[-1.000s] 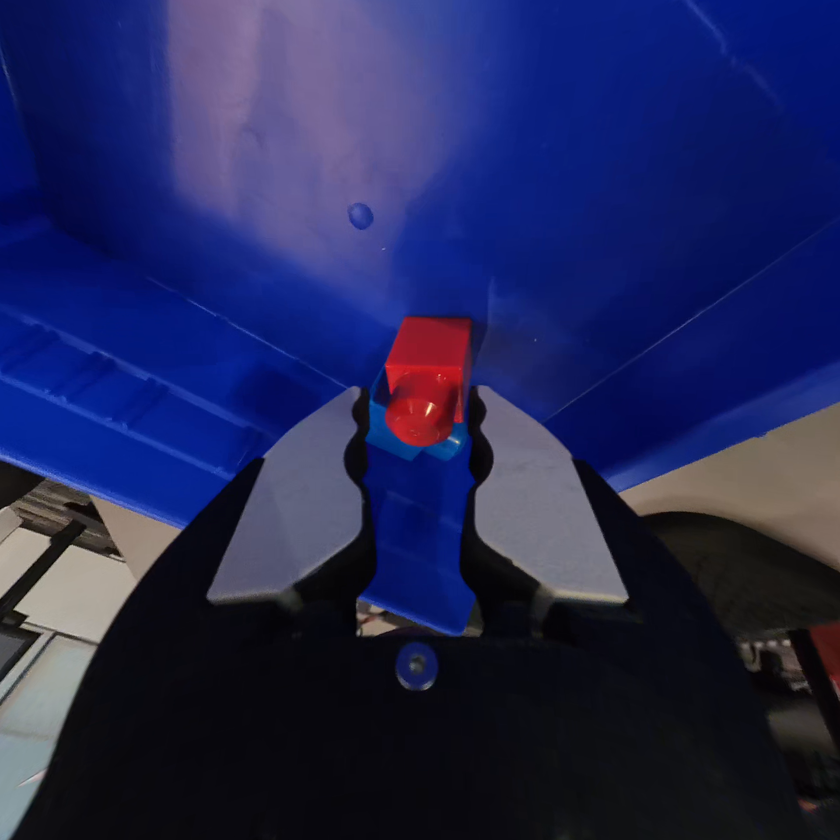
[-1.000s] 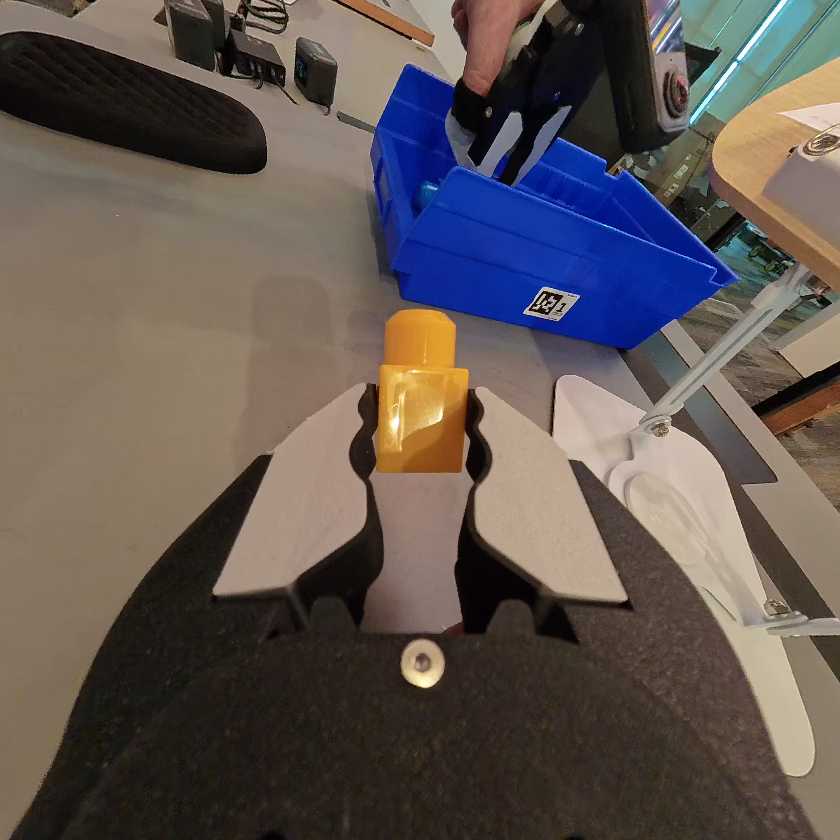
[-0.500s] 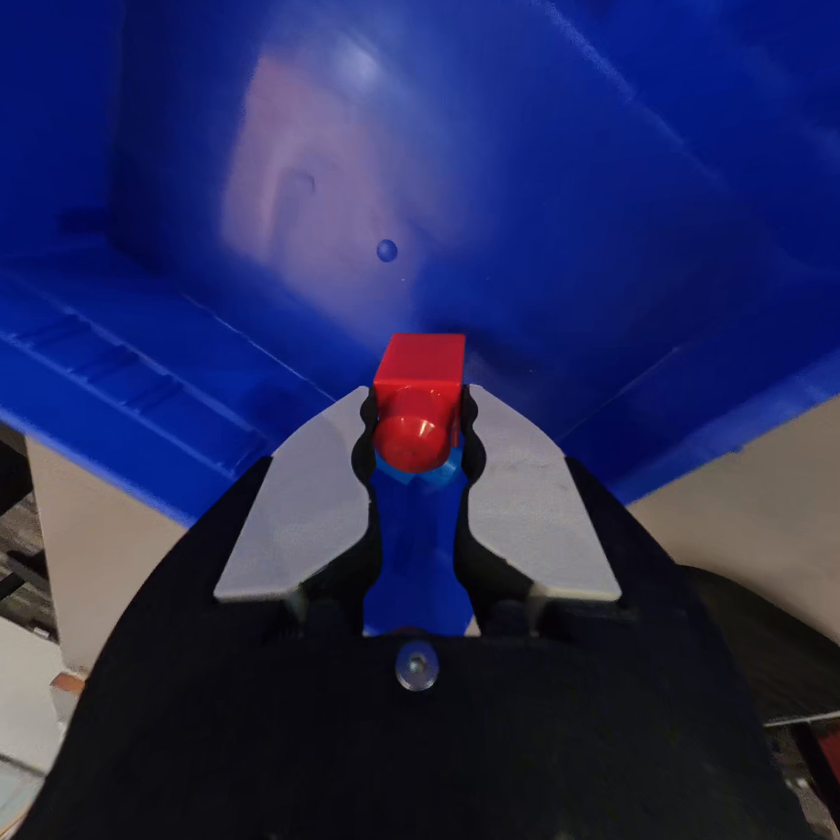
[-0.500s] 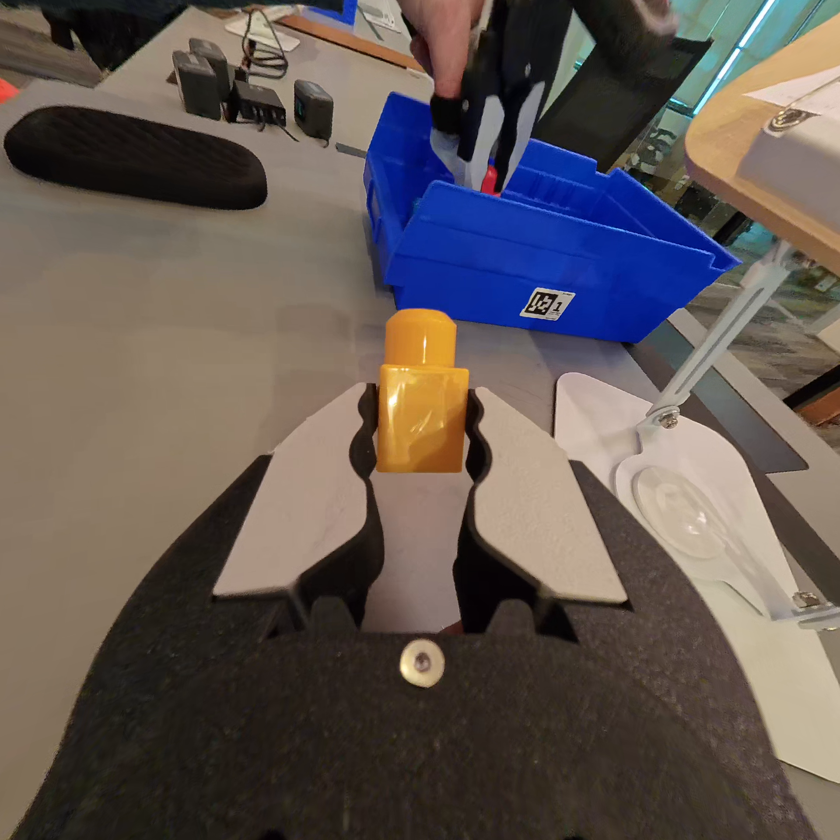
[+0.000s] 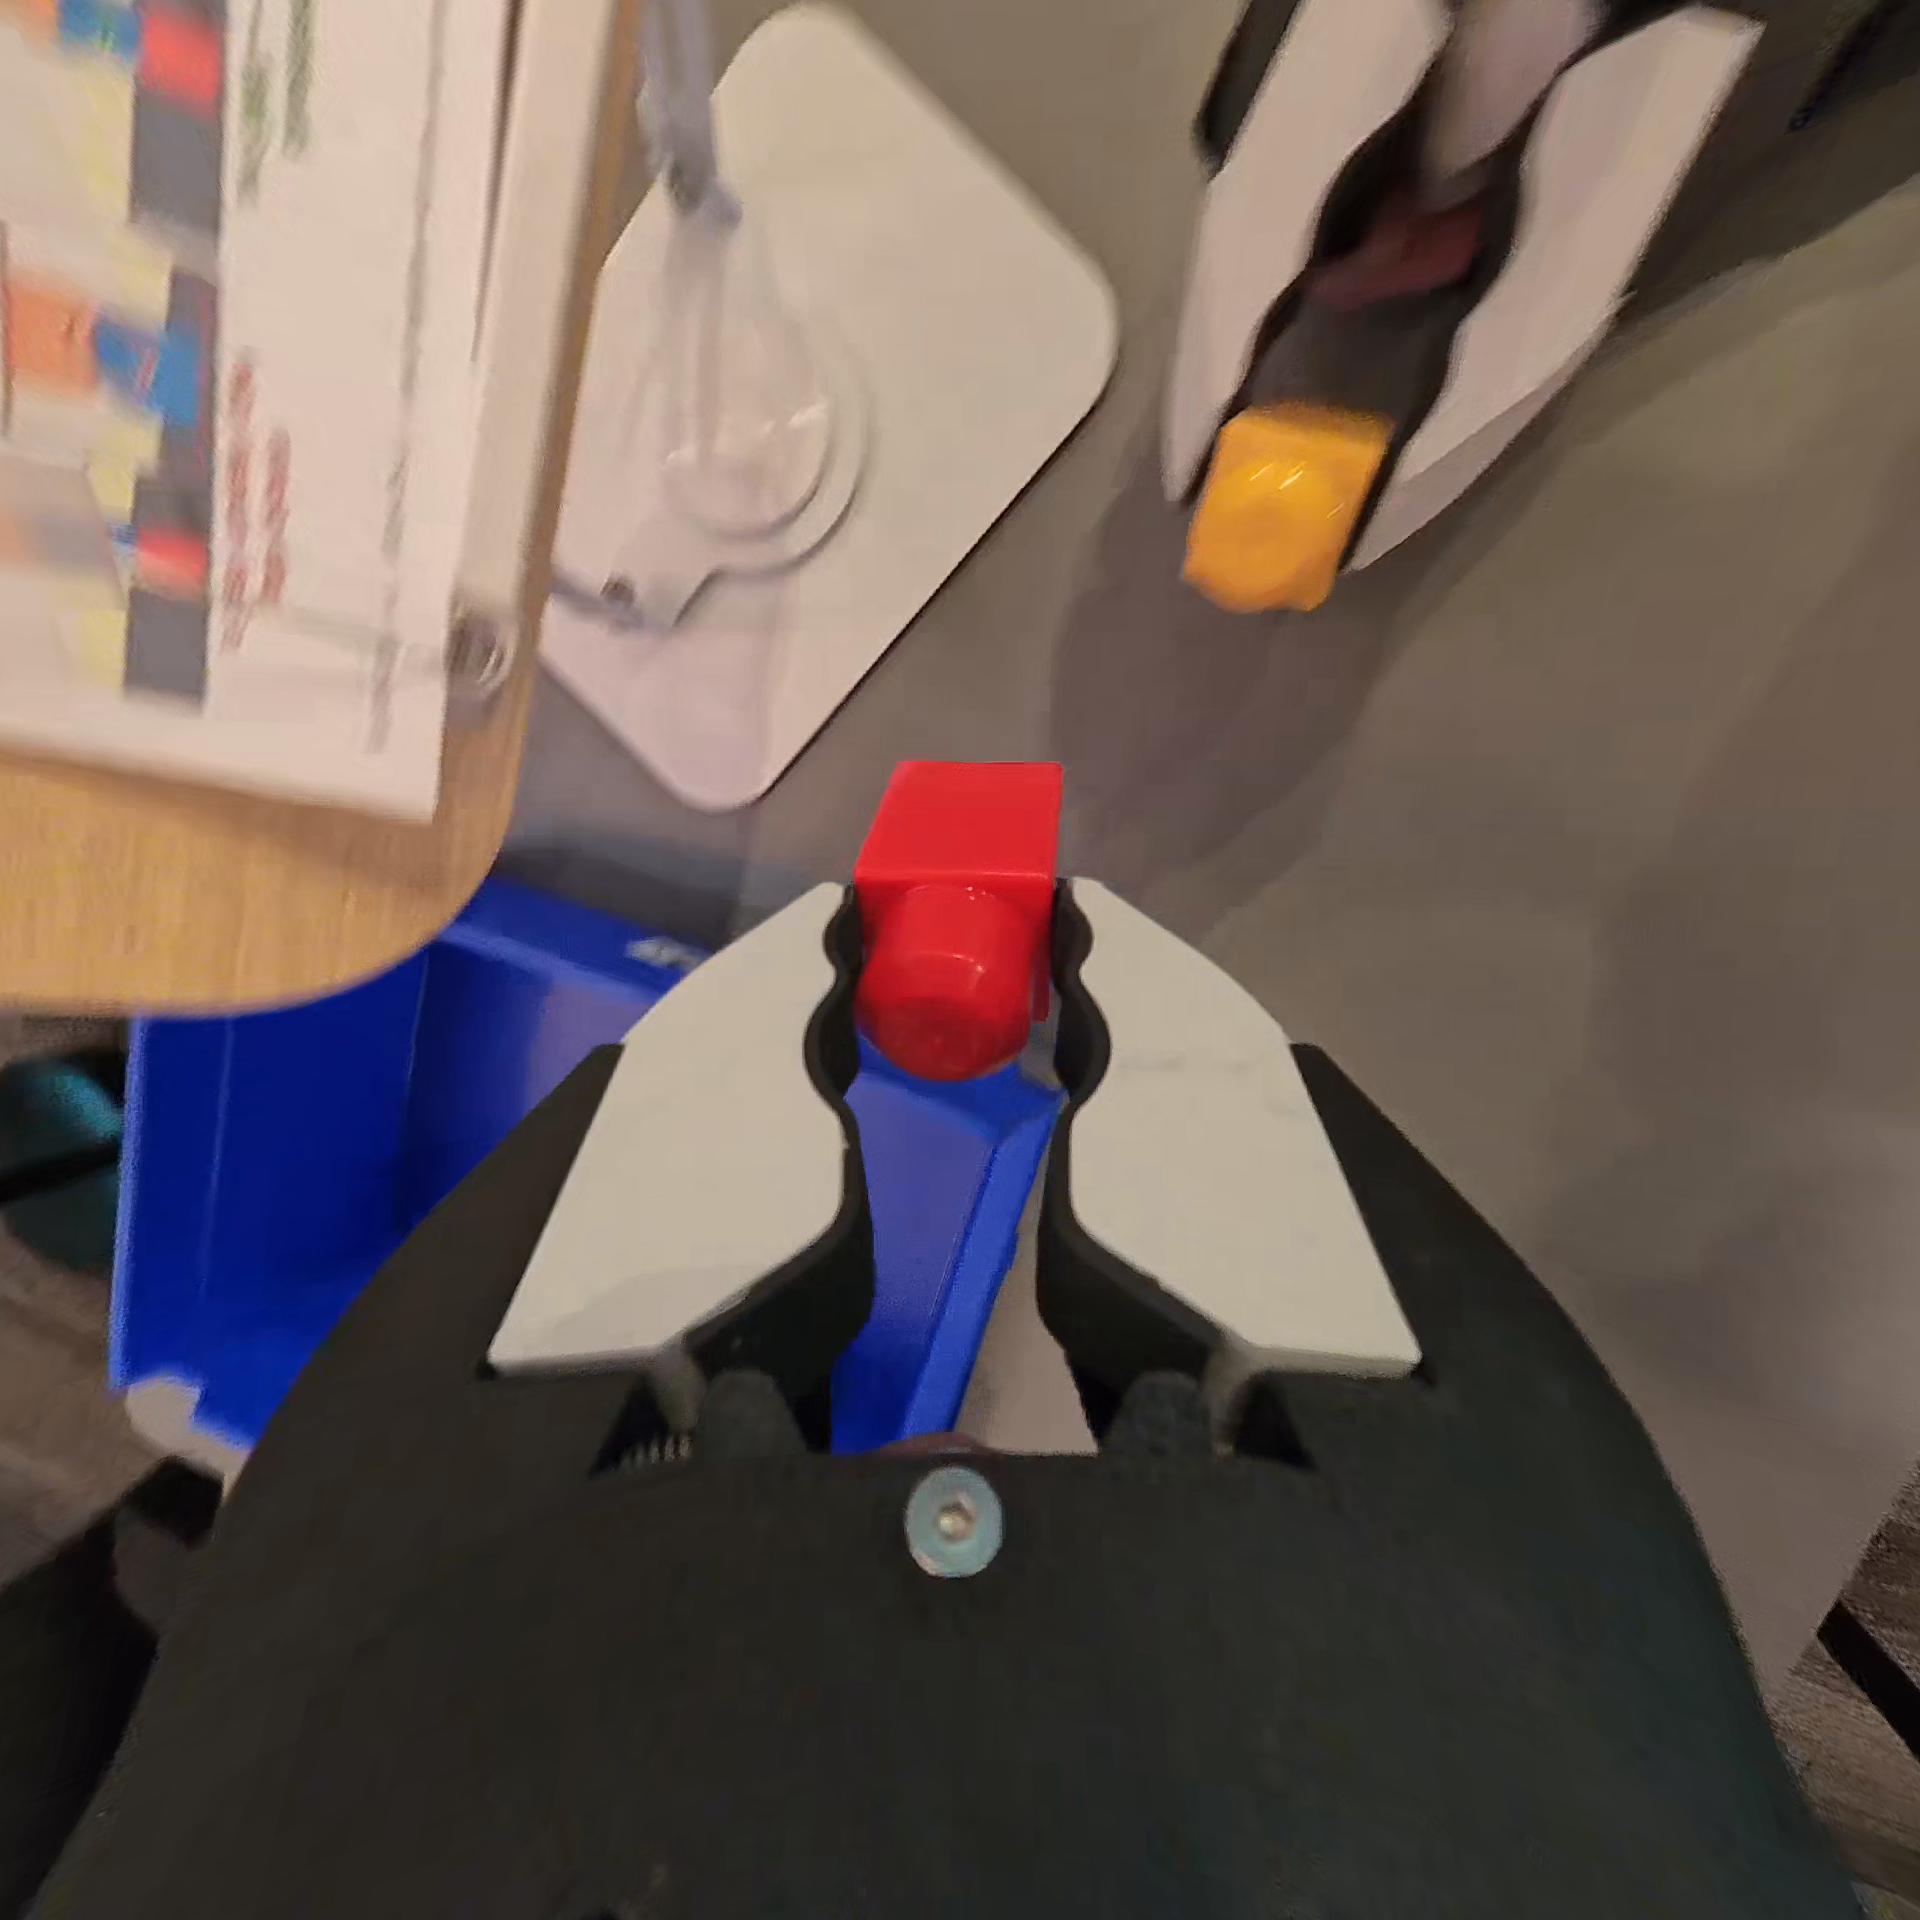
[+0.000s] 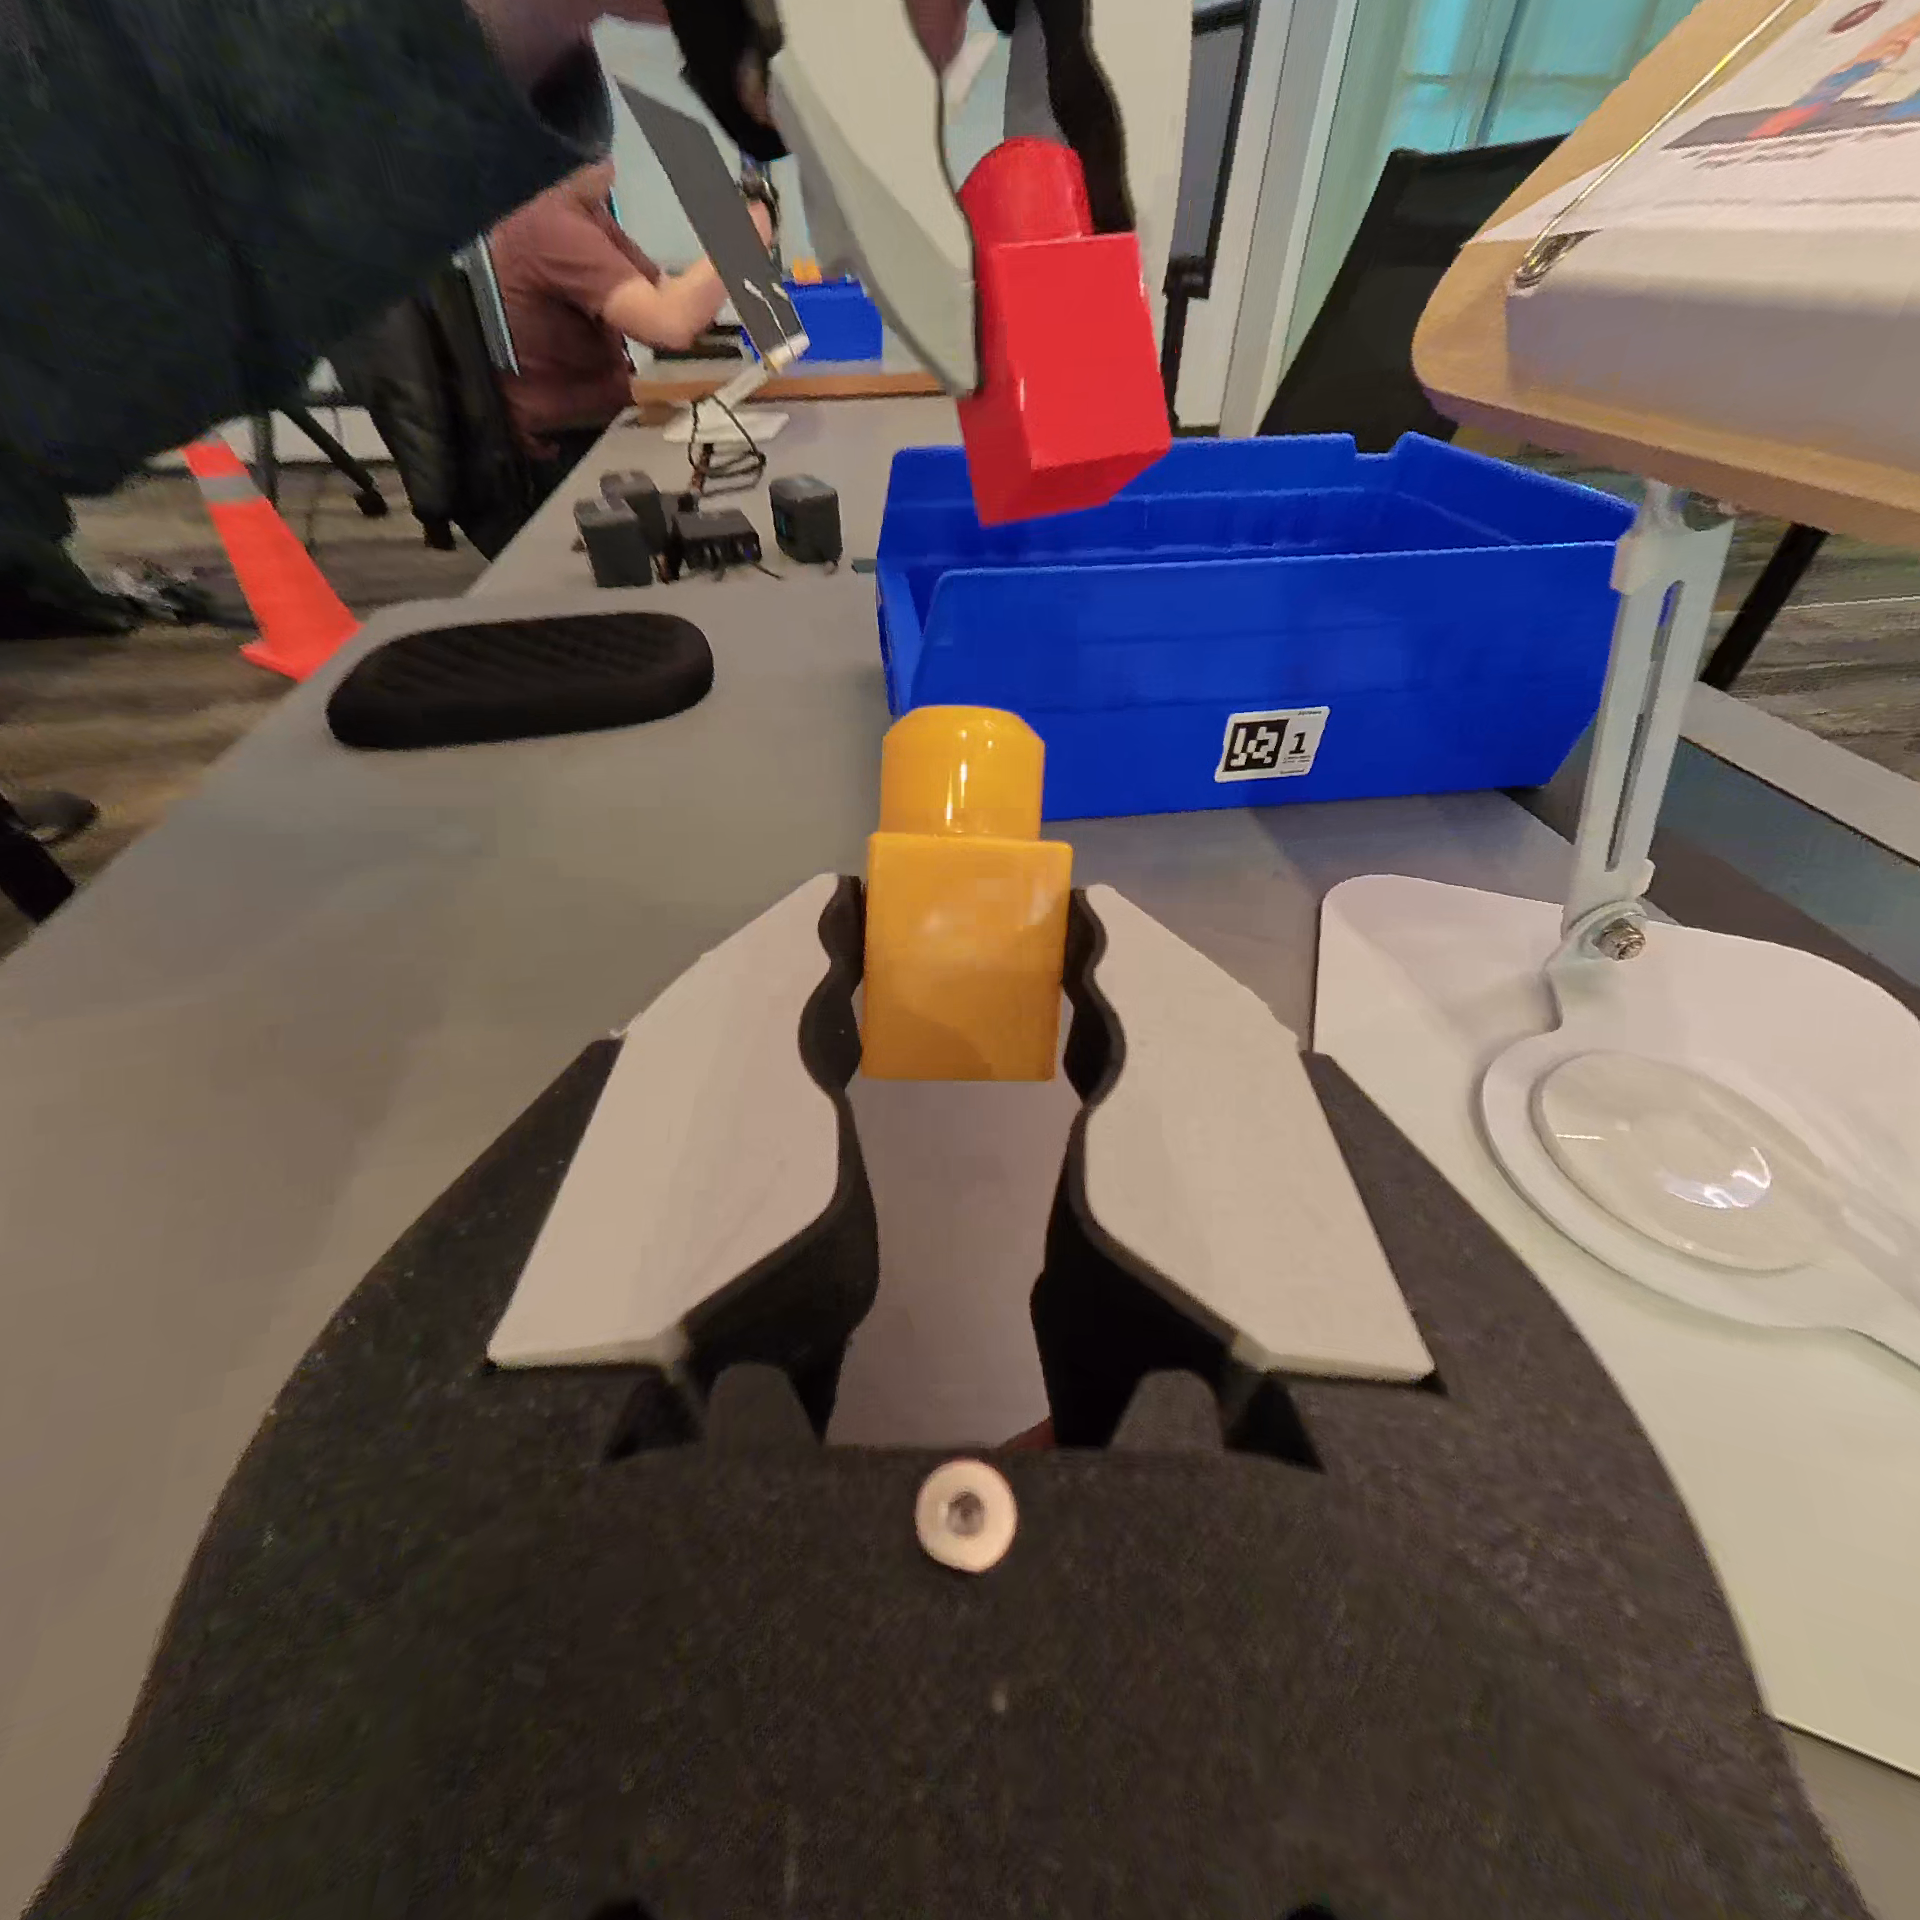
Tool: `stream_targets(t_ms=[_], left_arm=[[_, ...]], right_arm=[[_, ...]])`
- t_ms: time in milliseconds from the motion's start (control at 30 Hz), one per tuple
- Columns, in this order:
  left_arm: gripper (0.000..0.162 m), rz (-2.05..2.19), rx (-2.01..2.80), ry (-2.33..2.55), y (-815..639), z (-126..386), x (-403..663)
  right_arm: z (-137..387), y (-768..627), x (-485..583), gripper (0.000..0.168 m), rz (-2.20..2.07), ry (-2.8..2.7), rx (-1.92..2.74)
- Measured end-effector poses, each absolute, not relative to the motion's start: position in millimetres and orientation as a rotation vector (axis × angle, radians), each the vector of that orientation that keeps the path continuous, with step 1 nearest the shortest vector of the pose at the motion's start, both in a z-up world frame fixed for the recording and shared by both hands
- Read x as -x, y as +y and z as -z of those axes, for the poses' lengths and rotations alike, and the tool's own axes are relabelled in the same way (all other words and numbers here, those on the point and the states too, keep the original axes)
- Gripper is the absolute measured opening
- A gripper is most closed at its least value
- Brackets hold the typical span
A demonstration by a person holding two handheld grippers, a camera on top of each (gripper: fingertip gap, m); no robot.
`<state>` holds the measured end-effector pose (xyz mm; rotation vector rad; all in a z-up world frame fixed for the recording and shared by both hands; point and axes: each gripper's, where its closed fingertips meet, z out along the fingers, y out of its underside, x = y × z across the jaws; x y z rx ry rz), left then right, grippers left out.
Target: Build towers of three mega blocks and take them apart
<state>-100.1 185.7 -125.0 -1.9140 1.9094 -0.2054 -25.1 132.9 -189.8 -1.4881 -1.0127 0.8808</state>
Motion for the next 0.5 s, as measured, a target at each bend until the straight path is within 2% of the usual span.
stream_targets(t_ms=[300,500], left_arm=[[0.034,0.508,1.820,2.045,145.7,131.9,34.9],[0.034,0.530,1.837,2.095,139.9,139.1,29.4]], right_arm=[[180.2,132.3,18.8,0.036,-0.992,-0.964,1.447],[178.4,132.0,18.3,0.036,-1.007,-0.958,1.435]])
